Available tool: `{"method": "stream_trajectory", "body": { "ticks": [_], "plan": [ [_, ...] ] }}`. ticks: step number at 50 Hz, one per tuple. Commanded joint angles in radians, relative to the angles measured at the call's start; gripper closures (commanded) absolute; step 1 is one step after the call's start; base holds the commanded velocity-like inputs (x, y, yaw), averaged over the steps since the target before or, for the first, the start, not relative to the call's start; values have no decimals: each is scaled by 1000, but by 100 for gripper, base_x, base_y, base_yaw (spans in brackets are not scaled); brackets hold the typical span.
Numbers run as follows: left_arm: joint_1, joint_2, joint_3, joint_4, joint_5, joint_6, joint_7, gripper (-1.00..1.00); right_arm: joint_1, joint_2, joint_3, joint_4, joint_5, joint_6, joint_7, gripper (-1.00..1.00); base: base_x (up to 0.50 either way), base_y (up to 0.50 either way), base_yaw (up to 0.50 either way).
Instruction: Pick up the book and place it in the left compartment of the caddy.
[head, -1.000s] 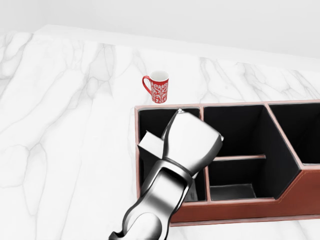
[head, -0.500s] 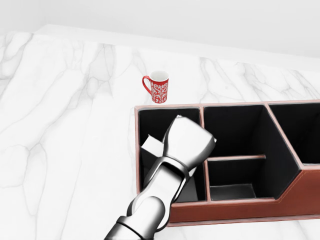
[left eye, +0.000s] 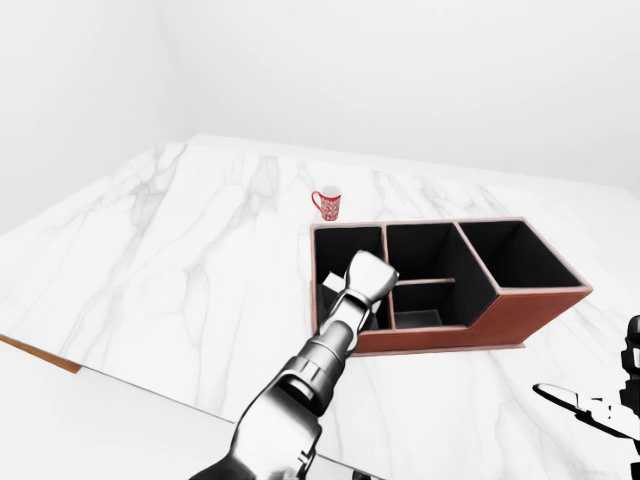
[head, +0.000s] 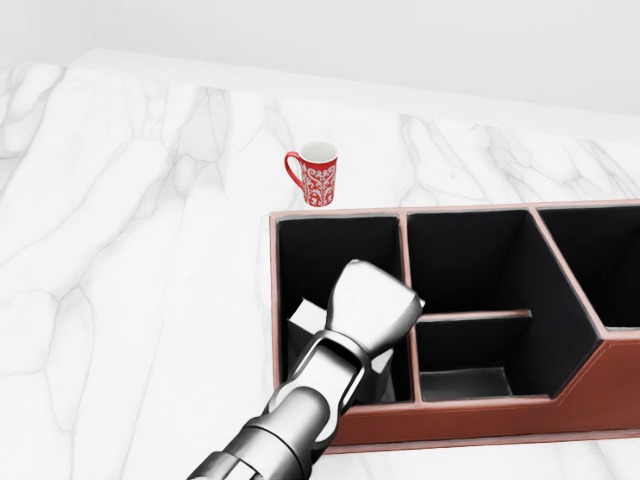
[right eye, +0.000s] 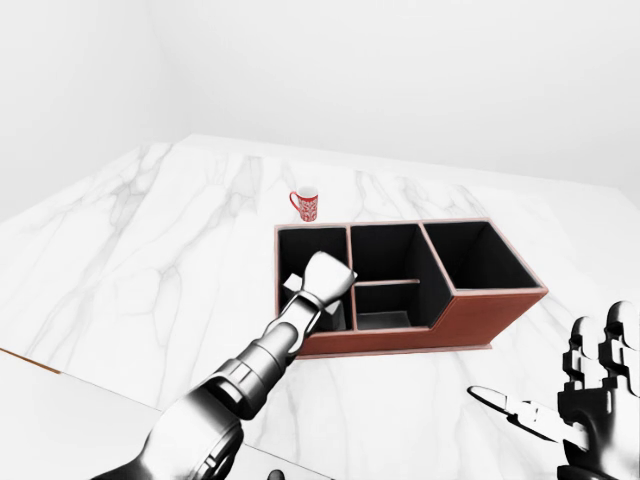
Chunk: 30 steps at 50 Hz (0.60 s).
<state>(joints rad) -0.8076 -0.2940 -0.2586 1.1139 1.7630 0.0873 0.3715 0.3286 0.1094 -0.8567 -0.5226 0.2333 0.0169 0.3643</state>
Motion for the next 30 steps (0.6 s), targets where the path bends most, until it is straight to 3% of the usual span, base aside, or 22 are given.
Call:
{"method": "stream_trajectory", "body": {
  "ticks": [1,8,9,10,11,14,15,21,25,30],
  "plan": [
    [-60,-13,-7,117,-70,0,98,100,-1,1,4,2,-7,-4,-1,-100,0,0,0],
    [-71,-9,-8,130,-85,0,104,100,-2,-1,8,12,-8,-12,-3,-100,0,0,0],
    [-74,-9,-9,129,-85,0,105,69,-4,-2,10,18,-11,-17,-3,-100,0,0,0],
    [-74,-9,-8,130,-87,0,105,55,-3,-3,10,17,-10,-16,-3,-100,0,0,0],
    [-73,-9,-13,133,-81,0,104,18,-3,-4,10,20,-10,-18,-4,-100,0,0,0],
    [-71,-5,-14,136,-79,0,100,-47,-2,-4,11,19,-9,-17,-4,-100,0,0,0],
    [-71,-3,-11,131,-83,0,101,-100,-1,-4,11,14,-9,-13,-5,-100,0,0,0],
    [-60,0,-15,94,-81,0,95,-100,-1,-3,10,12,-10,-11,-5,-100,0,0,0],
    [-13,10,-32,-42,-55,0,37,-100,-2,-3,13,16,-14,-15,-6,-100,0,0,0],
    [166,50,-76,-472,47,0,-172,-100,-2,-2,14,20,-14,-20,-6,-100,0,0,0]
  ]
}}
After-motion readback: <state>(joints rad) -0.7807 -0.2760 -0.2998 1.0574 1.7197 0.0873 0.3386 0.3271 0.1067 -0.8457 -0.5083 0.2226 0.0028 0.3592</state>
